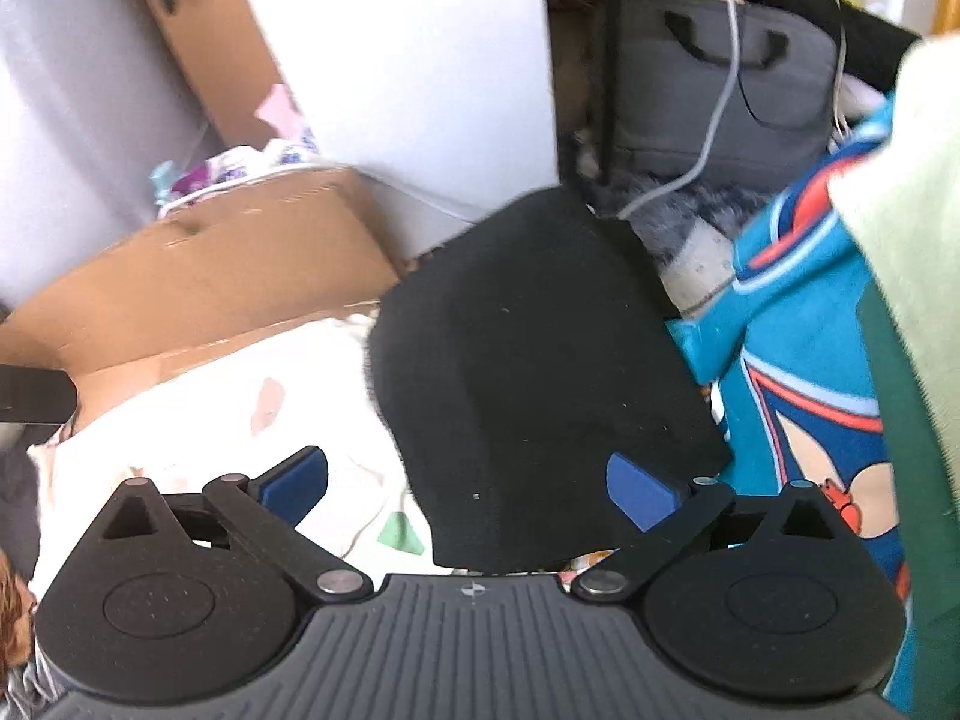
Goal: Fold clothes
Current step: 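Open both tools and release the black shorts on the pile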
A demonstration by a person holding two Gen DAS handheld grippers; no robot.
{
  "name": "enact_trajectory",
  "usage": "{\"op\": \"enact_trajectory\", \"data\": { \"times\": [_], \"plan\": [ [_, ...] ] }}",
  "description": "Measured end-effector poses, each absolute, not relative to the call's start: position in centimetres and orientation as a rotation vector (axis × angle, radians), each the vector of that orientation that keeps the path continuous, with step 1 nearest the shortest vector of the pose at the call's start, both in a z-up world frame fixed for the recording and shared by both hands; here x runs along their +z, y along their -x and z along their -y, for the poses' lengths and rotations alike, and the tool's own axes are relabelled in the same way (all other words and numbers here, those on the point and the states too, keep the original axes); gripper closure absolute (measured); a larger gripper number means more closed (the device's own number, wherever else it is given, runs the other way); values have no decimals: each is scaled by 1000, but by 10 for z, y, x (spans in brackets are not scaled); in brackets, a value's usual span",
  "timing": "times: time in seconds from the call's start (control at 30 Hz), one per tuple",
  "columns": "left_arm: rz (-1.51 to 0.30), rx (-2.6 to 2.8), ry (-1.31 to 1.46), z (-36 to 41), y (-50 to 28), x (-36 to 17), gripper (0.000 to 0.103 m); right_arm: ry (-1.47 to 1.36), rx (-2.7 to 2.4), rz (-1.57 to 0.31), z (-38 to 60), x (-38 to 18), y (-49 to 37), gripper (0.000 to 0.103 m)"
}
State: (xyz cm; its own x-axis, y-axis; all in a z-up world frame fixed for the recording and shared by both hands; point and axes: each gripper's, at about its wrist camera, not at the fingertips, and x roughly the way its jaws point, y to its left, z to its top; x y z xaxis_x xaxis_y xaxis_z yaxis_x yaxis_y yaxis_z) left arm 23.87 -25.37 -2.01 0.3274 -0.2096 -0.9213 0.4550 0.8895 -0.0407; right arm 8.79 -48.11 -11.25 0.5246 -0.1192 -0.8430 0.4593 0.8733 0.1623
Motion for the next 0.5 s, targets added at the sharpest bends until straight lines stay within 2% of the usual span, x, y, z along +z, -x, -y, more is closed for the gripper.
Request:
{"op": "enact_trajectory", "data": {
  "times": [0.5],
  "plan": [
    [-1088, -388, -192, 172, -174, 68, 0, -437, -335, -898, 409, -1, -36, 1]
  ]
}}
